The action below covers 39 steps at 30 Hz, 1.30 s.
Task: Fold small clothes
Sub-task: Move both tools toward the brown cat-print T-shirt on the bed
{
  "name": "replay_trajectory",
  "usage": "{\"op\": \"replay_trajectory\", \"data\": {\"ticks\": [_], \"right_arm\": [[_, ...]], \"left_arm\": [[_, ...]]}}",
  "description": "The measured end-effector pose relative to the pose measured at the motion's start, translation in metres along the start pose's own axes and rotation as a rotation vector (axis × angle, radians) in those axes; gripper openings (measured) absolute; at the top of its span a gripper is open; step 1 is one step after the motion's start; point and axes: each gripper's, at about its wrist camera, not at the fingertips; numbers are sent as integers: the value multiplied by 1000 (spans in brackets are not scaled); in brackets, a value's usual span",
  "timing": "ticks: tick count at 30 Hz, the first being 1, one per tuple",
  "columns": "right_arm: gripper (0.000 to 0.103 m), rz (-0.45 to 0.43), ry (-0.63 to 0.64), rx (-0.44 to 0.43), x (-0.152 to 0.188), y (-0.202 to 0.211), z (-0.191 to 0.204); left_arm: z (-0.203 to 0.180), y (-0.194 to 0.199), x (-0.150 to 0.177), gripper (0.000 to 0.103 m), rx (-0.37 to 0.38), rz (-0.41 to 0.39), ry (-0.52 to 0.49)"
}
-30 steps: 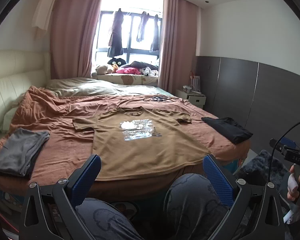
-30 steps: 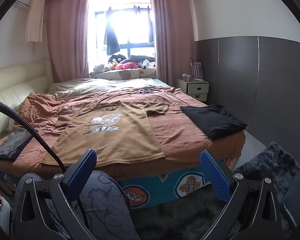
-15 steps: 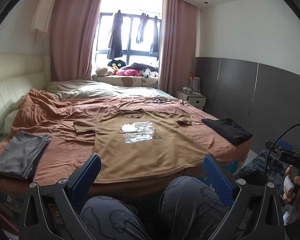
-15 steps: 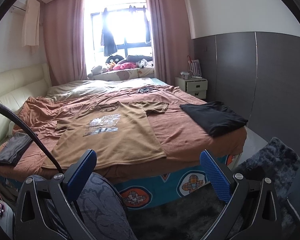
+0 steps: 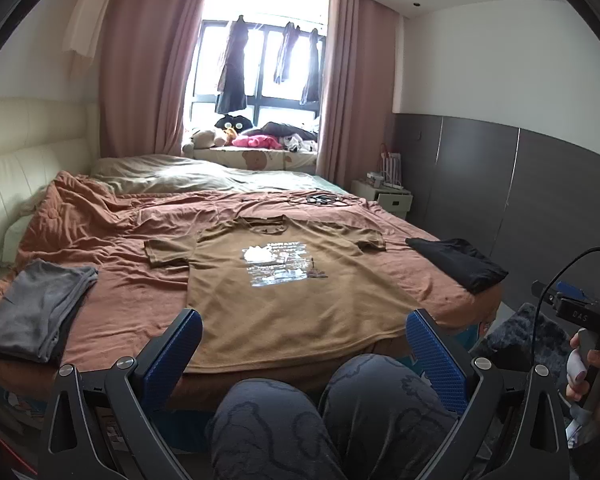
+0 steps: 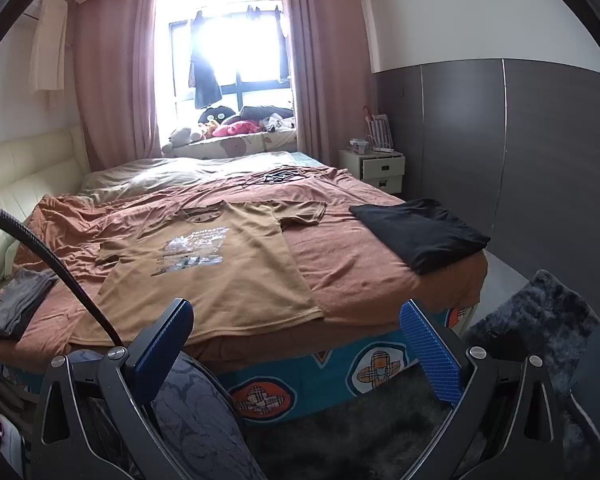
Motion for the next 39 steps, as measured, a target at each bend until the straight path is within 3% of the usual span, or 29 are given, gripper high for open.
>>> {"op": "replay_trajectory", "data": {"ticks": [23,39], "right_arm": [[103,20,1,30,-33,-46,9],[103,45,-3,35,-68,-86,21]], "left_arm": [[48,-49,-26,103,-6,45,67],[100,-80,-65,103,-35,54,100]]}}
Point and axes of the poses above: each gripper's, at about its wrist camera, not at the fingertips, and y roughly against the way its jaws point, z to its left, x to its underside, and after that the axes turned 6 degrees about z, right-handed
